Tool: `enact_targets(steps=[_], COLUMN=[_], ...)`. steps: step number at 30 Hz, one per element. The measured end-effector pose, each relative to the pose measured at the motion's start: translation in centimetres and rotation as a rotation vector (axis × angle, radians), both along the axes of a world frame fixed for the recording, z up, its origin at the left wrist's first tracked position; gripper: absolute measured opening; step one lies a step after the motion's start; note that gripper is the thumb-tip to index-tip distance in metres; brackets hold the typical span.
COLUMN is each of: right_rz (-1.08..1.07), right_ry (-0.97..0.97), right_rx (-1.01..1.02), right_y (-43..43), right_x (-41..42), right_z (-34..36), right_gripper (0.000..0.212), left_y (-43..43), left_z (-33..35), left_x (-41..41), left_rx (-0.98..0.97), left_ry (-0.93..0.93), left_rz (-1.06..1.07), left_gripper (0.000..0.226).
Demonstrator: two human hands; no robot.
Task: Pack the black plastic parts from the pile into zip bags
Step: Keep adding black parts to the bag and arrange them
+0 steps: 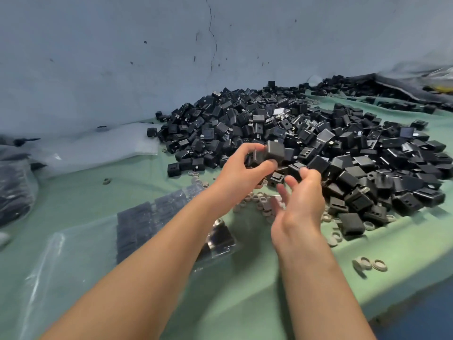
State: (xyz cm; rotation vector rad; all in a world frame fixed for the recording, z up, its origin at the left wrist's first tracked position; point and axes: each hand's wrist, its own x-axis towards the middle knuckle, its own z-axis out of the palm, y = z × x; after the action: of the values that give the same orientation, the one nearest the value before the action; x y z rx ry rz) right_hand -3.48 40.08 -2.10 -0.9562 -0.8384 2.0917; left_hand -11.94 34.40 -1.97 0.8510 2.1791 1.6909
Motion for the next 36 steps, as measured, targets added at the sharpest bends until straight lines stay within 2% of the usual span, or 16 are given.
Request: enact_targets(steps=[3, 6, 11, 13, 16, 19, 21, 25, 28, 30, 33, 36], right_rz=[0.314, 0.478, 0.653, 0.708, 0.744, 0.635, 0.578, 0.608, 0.673, 0.691, 0.68, 0.654], right_ry=[0.213, 0.476, 0.596, 0.598, 0.483, 0.422, 0.406, 0.406, 0.398, 0.417, 0.433, 0.427], right_rx=[-0.105, -0.257, -0.302, -0.351, -0.404, -0.539, -0.573, -0.551, -0.546, -0.575, -0.625, -0.64], right_y=[-2.2, -4.3, -9.2, -10.9, -13.0, -14.8, -15.5, -15.9, -15.6, -15.5, -15.3, -15.4], right_x=[-0.7, -1.0, -1.2, -1.4, -1.8, -1.9, -1.8, -1.2, -1.0, -0.8, -0.6, -0.5], right_z=[0.4, 0.9, 0.5, 0.3, 0.2, 0.0, -0.1, -0.4, -1.1, -1.4, -1.3, -1.1], right_gripper=[0.032, 0.036, 0.036, 0.033, 0.025, 0.013, 0.012, 0.014, 0.017, 0.021, 0.029, 0.03], left_y=[-2.4, -4.8, -9.1, -10.7, -13.0, -15.9, -18.7, -24.9, -29.1, -31.3, -33.2, -33.9], left_z=[0.7, 0.7, 1.9, 2.5, 3.5, 4.2, 4.2, 3.4, 1.7, 0.2, -2.3, -3.6], left_x=[2.1, 4.0, 6.3, 7.2, 8.4, 9.1, 9.3, 8.3, 7.5, 7.3, 7.2, 7.4], left_rx=[-0.032, 0.005, 0.093, 0.138, 0.311, 0.578, 0.729, 0.773, 0.671, 0.517, 0.155, -0.302], left_ry=[0.127, 0.218, 0.246, 0.232, 0.116, 0.044, 0.043, 0.005, -0.058, -0.119, -0.172, -0.056], left_rz=[0.041, 0.175, 0.356, 0.411, 0.439, 0.443, 0.5, 0.77, 0.935, 1.0, 1.046, 1.029], left_gripper=[0.03, 0.03, 0.027, 0.027, 0.027, 0.035, 0.035, 0.036, 0.034, 0.027, 0.021, 0.019])
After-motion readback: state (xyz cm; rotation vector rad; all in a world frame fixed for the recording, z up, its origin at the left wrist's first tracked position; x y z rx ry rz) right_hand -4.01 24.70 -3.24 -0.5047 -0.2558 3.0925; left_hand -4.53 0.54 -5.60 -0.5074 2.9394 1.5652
